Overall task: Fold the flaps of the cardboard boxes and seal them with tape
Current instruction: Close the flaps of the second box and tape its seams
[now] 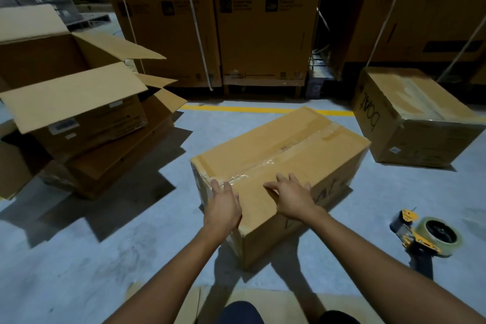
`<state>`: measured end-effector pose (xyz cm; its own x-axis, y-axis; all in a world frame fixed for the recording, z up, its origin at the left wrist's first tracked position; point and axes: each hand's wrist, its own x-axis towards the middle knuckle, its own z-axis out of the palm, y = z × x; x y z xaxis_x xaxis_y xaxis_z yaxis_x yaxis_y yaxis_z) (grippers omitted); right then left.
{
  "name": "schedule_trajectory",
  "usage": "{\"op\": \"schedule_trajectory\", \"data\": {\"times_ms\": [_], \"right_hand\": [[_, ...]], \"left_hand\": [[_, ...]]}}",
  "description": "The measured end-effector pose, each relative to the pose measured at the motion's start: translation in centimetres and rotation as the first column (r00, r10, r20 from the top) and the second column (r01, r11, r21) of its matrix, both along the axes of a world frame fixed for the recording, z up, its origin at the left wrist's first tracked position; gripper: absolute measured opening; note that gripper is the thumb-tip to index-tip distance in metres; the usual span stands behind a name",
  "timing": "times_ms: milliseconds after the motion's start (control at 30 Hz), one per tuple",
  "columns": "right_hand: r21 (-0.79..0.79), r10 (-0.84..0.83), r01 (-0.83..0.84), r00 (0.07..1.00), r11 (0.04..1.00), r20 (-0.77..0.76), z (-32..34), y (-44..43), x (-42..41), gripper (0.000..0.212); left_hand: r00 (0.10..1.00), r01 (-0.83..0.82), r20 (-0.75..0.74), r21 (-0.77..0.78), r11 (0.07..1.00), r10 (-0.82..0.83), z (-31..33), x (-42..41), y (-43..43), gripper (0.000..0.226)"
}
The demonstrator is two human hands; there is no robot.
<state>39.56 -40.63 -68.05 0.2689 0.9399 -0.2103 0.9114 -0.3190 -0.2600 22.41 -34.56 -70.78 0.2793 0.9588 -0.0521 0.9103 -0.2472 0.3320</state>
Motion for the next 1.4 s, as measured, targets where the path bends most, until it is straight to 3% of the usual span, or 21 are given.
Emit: {"op": "schedule_trajectory", "data": {"times_ms": [100, 267, 367, 500, 600, 733, 933, 1033, 1233, 1400], "right_hand": [[0.111, -0.186, 0.196, 0.977, 0.974, -0.102, -1.1, -0.2, -2.3, 0.048], [0.148, -0.129, 0.135, 0.99, 0.98, -0.051, -1.9, -0.2, -2.4, 0.05], [0.187, -0.232, 0.232, 0.972, 0.954, -0.022, -3.0, -1.4, -0.3, 0.05], [0.182, -0.528, 0.527, 0.848, 0.83, -0.05, -4.0, -3.1, -0.4, 0.07], [0.213, -0.476, 0.5, 0.866, 0.84, -0.157, -4.1, -3.2, -0.8, 0.066], [0.256, -0.393, 0.429, 0.902, 0.866, -0.179, -4.3, -2.2, 0.7, 0.058], [0.215, -0.256, 0.3, 0.944, 0.93, -0.209, -3.2, -0.6, 4.3, 0.056], [0.26, -0.279, 0.334, 0.933, 0.906, -0.226, -3.6, -1.4, 3.7, 0.049], [0.413, -0.302, 0.542, 0.802, 0.732, -0.516, -2.7, -3.1, 6.2, 0.02], [0.364, -0.332, 0.5, 0.838, 0.786, -0.434, -2.9, -5.8, 8.8, 0.03]], "left_hand": [[0.997, 0.015, 0.075, 0.059, 0.998, -0.02, -0.1, 0.9, -1.1, 0.04], [0.975, 0.179, 0.123, 0.055, 0.982, -0.185, -0.7, 3.0, -4.0, 0.045], [0.948, 0.317, -0.045, 0.149, 0.937, -0.314, -1.0, 3.2, -4.0, 0.049], [0.901, 0.431, -0.225, 0.363, 0.826, -0.372, -0.5, 1.8, 1.0, 0.057], [0.879, 0.475, -0.176, 0.25, 0.844, -0.443, -1.8, 1.9, 3.0, 0.071], [0.918, 0.395, -0.06, 0.202, 0.896, -0.392, -2.8, 2.6, 2.3, 0.078], [0.959, 0.28, -0.097, 0.153, 0.948, -0.267, -2.2, 4.1, 0.9, 0.075], [0.963, 0.262, -0.098, 0.145, 0.954, -0.249, -2.0, 4.6, 0.2, 0.068], [0.973, 0.221, -0.08, 0.074, 0.972, -0.215, -1.7, 7.9, -2.4, 0.069], [0.927, 0.349, -0.167, 0.05, 0.936, -0.337, -0.7, 11.4, -3.6, 0.073]]}}
